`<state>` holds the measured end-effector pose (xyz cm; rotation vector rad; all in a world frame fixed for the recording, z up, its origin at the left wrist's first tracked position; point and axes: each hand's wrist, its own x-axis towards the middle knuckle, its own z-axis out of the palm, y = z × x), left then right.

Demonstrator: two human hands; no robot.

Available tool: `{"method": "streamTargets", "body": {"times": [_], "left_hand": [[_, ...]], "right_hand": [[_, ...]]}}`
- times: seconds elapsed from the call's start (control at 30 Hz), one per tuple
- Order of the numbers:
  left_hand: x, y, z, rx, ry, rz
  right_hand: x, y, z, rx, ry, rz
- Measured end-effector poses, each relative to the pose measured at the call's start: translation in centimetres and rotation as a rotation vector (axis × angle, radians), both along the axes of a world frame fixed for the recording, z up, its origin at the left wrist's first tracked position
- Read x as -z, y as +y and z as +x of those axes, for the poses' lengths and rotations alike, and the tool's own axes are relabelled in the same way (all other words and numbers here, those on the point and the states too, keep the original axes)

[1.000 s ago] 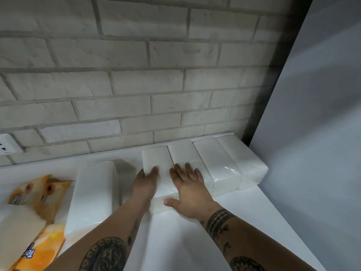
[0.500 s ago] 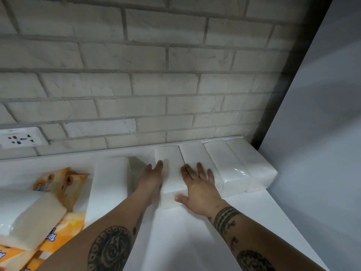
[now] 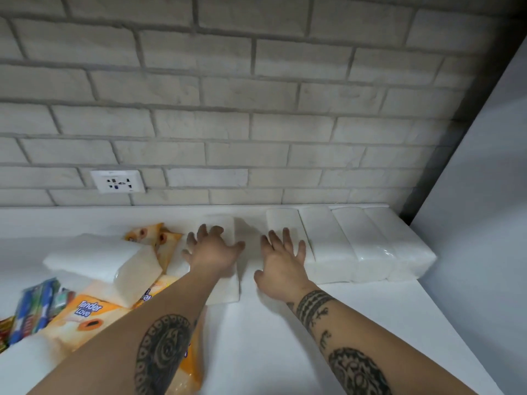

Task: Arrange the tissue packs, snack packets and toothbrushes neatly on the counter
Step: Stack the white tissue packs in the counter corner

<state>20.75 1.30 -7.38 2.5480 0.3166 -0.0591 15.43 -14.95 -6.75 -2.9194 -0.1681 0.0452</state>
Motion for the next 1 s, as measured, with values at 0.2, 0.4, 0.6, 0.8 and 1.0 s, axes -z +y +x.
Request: {"method": "streamTargets", "body": {"times": [0.2,0.4,0.6,0.8,1.0], "left_hand": [[1.7,1.6,-3.2,-0.019,0.113,-0.041],[0.9,6.5,-5.4,-0.066,-0.122,-0.683],[-2.4,9.2,-8.7,0.14,-0.1,-1.353],[-5.9,9.4,-11.7,0.28,0.037,-1.373],[-8.4,7.6,-12.7,0.254,0.144,-1.163]], "right_hand": [[0.2,2.9,-1.7,-0.021,0.026,0.08],[-0.1,4.0,-3.5,0.044,0.017,0.399],[-3.1,7.5,-5.4,0.29,0.295,1.287],[-6.9,10.0,-9.1,0.284,0.231,1.552],[-8.6,9.4,-14.0,0.368,-0.098,0.983]]}}
